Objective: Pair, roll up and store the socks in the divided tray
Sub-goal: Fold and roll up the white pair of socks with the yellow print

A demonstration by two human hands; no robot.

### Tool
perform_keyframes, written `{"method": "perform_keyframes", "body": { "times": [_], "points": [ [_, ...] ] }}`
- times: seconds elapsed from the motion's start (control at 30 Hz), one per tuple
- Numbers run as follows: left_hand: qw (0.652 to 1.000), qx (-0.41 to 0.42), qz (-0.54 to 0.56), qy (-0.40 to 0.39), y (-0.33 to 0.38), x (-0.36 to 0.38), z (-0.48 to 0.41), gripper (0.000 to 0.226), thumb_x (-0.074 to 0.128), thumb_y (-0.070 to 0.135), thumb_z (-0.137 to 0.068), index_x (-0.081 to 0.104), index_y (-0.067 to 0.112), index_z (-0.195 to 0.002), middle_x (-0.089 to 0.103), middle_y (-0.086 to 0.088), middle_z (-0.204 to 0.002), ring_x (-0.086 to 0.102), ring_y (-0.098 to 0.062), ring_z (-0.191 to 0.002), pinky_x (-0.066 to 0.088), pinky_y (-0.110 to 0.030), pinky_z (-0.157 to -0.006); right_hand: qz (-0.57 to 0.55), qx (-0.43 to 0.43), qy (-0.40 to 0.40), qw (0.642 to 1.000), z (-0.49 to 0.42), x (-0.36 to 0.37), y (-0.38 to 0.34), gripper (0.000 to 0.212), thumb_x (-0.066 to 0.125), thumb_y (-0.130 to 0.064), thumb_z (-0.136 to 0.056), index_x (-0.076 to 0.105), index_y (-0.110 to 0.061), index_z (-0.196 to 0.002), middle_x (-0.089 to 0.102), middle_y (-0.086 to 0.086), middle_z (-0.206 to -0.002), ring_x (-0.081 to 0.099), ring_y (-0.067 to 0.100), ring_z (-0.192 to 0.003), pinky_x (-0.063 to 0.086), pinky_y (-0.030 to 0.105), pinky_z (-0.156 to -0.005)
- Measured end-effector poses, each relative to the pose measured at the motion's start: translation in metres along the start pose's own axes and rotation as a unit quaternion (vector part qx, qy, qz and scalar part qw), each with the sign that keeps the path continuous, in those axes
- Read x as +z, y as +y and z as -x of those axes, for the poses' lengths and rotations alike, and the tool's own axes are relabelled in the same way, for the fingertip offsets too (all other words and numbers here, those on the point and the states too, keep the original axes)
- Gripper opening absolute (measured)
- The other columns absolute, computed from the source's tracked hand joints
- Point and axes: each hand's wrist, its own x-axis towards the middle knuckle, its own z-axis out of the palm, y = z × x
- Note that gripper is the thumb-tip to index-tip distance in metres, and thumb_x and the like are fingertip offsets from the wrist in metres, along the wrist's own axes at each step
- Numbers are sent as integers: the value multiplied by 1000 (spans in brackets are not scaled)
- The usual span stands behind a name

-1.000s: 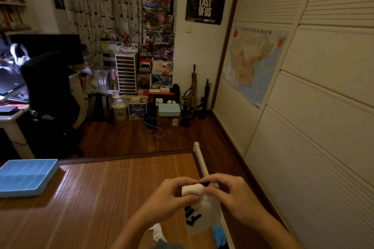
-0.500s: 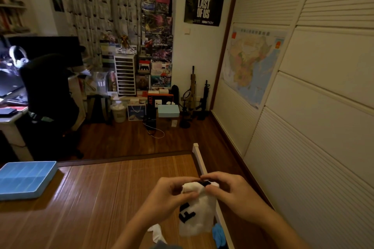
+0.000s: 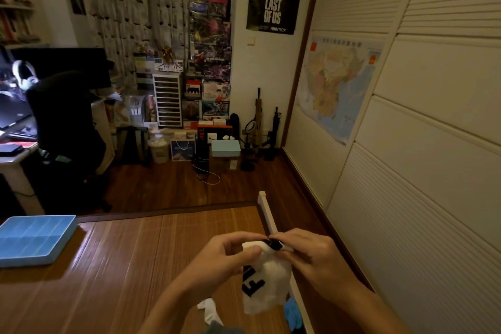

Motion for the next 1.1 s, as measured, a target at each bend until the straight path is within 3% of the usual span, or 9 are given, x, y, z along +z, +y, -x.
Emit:
{"method": "perform_keyframes", "body": {
  "times": [0.17,0.3,0.37,0.47,0.57,0.73,0.87,1.0,1.1],
  "points": [
    [994,64,-87,25,-4,0,-2,29,65,27,-99,70,26,-128,72,-2,-124,69,-24,-114,59,-35,-90,-9,61,-47,997,-4,-5,1,34,63,-26,-98,63,-31,-131,66,-19,-116,61,0,-112,53,22,-94],
    [973,108,-200,34,-7,0,-3,37,66,16,-97,65,28,-132,71,13,-124,68,-11,-115,59,-30,-90,-33,136,-96,986,-7,-9,-1,32,58,-37,-99,62,-37,-131,66,-24,-113,59,-4,-111,53,22,-93],
    [966,114,-231,36,-10,0,-4,39,67,15,-96,63,29,-133,69,19,-124,67,-5,-115,58,-29,-93,-4,131,-122,984,-8,-11,-1,32,60,-34,-99,60,-41,-130,64,-26,-112,57,-7,-110,51,17,-91],
    [976,83,-201,21,-10,-1,-5,35,69,26,-95,64,29,-130,69,15,-122,67,-12,-114,60,-33,-92,47,91,-131,986,-9,-11,0,31,61,-30,-98,60,-37,-128,61,-26,-112,56,-8,-109,49,13,-91],
    [984,45,-172,-22,-8,-2,-6,38,69,37,-94,64,32,-131,68,9,-126,66,-17,-117,58,-33,-94,80,37,-112,990,-6,-8,1,30,61,-30,-97,62,-29,-128,63,-19,-119,56,-6,-112,49,16,-96],
    [984,36,-167,-48,-5,-5,-8,33,66,34,-97,66,36,-129,68,7,-128,66,-18,-119,57,-34,-97,100,-10,-79,992,-2,-3,2,34,56,-35,-97,65,-22,-128,67,-10,-122,58,-3,-115,51,20,-98],
    [973,61,-224,-14,-7,-5,-10,33,71,29,-92,65,35,-125,68,18,-122,67,-10,-113,59,-35,-94,102,-5,-78,992,-3,0,4,36,58,-35,-96,62,-24,-131,66,-12,-123,58,-4,-115,51,21,-98],
    [949,95,-299,14,-11,-2,-11,53,72,21,-91,53,59,-123,60,32,-126,62,5,-116,57,-28,-98,84,48,-115,989,-4,-3,6,39,63,-39,-95,57,-35,-133,60,-23,-123,56,-7,-113,51,22,-98],
    [927,123,-352,25,-14,-1,-13,60,73,19,-91,47,58,-128,57,34,-131,59,9,-118,55,-24,-99,102,57,-138,984,-4,-3,5,41,60,-40,-97,53,-36,-137,58,-23,-126,54,-8,-114,49,18,-99]
  ]
}}
